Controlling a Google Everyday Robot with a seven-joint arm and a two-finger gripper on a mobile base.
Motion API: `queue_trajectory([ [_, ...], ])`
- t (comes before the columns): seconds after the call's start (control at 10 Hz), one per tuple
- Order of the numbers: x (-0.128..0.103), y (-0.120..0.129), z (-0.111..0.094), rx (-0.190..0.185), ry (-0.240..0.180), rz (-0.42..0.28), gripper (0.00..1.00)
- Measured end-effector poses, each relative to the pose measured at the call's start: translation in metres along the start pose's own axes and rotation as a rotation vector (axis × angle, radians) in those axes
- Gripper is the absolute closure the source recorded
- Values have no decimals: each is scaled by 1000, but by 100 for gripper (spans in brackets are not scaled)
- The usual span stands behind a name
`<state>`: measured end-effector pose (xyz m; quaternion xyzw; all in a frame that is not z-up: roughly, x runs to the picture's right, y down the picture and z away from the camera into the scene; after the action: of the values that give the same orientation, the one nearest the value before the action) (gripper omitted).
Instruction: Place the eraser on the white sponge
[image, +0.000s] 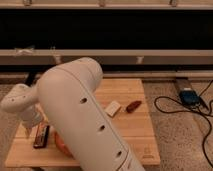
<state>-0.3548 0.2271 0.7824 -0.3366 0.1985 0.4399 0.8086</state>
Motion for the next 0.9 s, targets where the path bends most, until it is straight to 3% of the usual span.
queue_trajectory([
  [0.2, -2, -2, 8, -9, 9, 19, 20],
  [0.9, -2, 18, 26, 37, 21, 58, 20],
])
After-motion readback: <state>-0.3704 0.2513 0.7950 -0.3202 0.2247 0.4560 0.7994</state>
